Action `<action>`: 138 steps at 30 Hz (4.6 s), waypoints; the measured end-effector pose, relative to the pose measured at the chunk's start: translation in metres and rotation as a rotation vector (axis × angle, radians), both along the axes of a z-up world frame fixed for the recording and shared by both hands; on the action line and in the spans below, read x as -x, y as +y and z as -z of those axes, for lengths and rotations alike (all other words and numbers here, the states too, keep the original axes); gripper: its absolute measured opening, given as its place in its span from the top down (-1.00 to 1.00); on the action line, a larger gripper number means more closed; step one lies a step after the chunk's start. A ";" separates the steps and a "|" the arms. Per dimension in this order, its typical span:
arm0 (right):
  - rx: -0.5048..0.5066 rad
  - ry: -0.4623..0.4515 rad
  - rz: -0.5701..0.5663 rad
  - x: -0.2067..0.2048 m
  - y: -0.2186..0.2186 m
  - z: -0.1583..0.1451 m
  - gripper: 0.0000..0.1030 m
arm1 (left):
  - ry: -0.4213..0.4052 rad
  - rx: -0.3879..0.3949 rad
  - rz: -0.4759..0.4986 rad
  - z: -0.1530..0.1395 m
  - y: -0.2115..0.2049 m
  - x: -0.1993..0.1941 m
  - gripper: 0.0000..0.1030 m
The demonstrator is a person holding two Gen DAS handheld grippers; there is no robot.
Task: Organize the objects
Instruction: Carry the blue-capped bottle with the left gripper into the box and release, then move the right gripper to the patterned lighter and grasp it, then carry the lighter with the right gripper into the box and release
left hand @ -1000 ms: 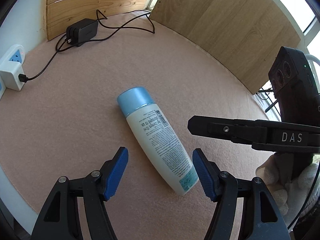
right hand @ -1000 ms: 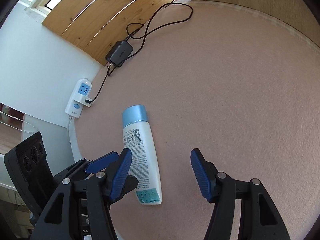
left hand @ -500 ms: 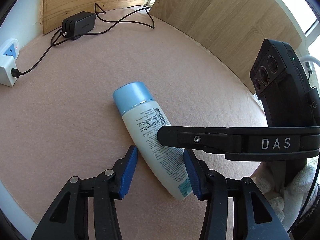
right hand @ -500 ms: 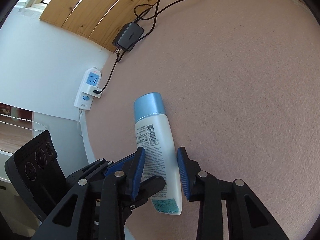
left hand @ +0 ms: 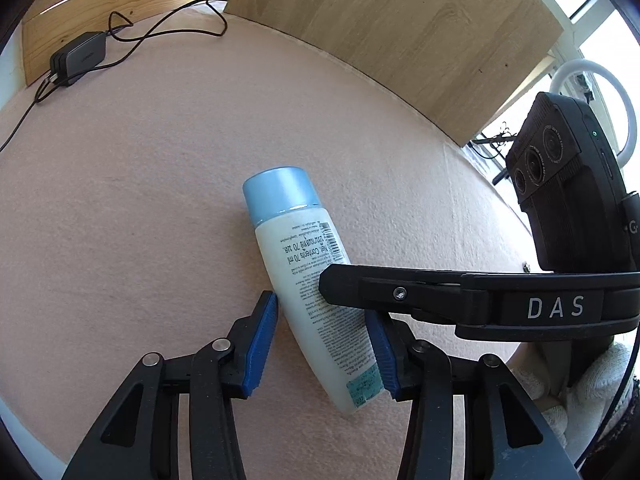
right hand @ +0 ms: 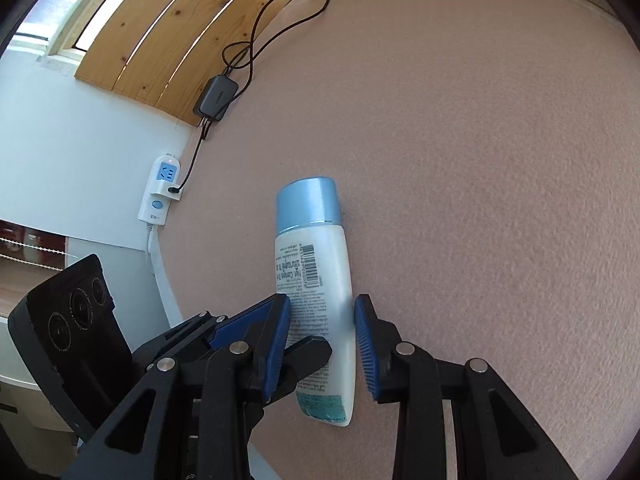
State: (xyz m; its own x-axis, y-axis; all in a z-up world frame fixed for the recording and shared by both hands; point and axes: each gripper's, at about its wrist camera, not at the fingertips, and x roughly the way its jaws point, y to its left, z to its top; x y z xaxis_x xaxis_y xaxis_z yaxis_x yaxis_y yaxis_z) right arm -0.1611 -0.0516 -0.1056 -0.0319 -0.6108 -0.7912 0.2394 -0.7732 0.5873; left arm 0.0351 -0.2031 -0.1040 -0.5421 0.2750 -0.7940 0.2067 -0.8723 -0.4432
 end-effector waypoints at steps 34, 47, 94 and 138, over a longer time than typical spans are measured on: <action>-0.069 0.125 0.760 -0.223 0.458 -0.074 0.42 | 0.161 -0.022 0.728 -0.085 0.506 0.036 0.05; -0.085 0.135 0.827 -0.245 0.493 -0.072 0.42 | 0.138 0.023 0.836 -0.085 0.564 0.036 0.05; -0.666 0.099 0.117 -0.008 0.359 0.011 0.31 | 0.052 0.162 0.361 -0.069 0.290 0.033 0.04; -0.527 0.213 0.755 -0.178 0.467 -0.084 0.60 | 0.106 0.304 0.501 -0.095 0.342 0.040 -0.39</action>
